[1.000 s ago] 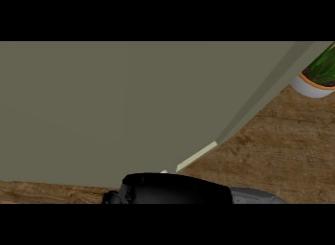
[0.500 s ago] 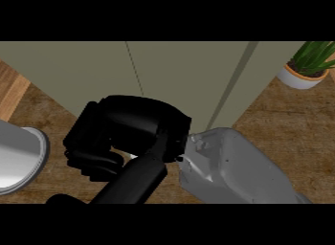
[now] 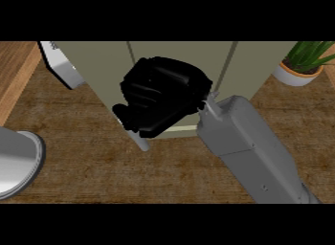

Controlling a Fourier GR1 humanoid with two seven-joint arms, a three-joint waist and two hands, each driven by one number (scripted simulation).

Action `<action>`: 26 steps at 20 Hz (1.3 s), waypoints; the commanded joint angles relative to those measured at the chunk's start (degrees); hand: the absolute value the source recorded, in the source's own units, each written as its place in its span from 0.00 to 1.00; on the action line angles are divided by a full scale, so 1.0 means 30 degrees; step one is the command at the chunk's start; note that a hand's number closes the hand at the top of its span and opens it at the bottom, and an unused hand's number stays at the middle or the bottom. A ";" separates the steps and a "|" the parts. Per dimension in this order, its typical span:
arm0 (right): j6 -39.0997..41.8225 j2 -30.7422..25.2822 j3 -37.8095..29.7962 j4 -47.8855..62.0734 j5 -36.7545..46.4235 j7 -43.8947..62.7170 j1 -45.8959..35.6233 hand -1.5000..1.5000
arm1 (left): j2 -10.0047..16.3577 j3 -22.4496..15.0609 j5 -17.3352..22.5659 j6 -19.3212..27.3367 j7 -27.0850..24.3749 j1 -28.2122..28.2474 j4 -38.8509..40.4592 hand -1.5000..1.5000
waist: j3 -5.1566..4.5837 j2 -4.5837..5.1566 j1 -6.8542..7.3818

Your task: Pick up the bottled water, place it into the cabinet and close the cabinet

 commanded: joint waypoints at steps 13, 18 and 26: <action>0.1623 -0.0111 -0.2824 0.5245 0.4868 -0.5833 -0.3213 0.00 | -0.1564 0.1223 -0.0290 -0.1164 0.2023 -0.1033 -0.0104 0.00 | -0.0027 0.0034 -0.0200; 0.1052 -0.0748 -0.3877 0.6270 0.5683 -0.6549 -0.4922 0.00 | -0.2125 0.1019 -0.0556 -0.1281 0.2027 -0.1087 0.0038 0.00 | -0.0044 0.0120 0.0072; -0.0538 -0.0241 -0.3935 0.5952 0.6523 -0.6884 -0.5446 0.00 | -0.2102 0.0819 -0.0833 -0.0945 0.2605 -0.2041 -0.0043 0.00 | -0.0058 0.0138 -0.0358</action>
